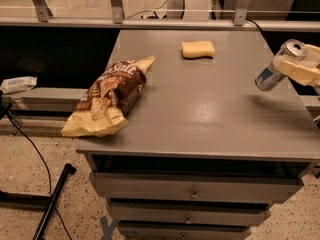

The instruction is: Place redbull can upright

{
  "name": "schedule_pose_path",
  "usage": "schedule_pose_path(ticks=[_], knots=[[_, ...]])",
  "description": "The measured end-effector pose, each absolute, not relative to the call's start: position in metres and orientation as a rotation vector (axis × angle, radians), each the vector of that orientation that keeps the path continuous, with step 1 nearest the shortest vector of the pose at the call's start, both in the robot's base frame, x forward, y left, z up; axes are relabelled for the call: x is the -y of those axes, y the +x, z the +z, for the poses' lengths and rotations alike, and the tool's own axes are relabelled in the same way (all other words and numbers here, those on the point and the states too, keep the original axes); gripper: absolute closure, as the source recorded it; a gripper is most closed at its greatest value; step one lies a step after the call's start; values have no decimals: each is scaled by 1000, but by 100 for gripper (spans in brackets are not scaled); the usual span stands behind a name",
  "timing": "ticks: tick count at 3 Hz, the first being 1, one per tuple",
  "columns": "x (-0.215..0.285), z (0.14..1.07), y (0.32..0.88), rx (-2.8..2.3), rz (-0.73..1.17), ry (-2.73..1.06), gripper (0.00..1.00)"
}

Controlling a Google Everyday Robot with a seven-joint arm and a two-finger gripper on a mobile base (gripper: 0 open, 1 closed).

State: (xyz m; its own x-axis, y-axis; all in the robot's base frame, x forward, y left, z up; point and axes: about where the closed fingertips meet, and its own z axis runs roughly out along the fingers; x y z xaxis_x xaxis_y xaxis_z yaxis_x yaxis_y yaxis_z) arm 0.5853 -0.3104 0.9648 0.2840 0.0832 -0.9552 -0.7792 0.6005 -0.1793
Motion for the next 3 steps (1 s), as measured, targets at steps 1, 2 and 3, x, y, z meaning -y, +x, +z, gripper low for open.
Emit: schedule_pose_path(ticks=[1,2,3], knots=[[304,959,578,-1222,817,-739,78],[294,955,566,-1267,896,-772,54],[279,950,541,-1278,896,-868,23]])
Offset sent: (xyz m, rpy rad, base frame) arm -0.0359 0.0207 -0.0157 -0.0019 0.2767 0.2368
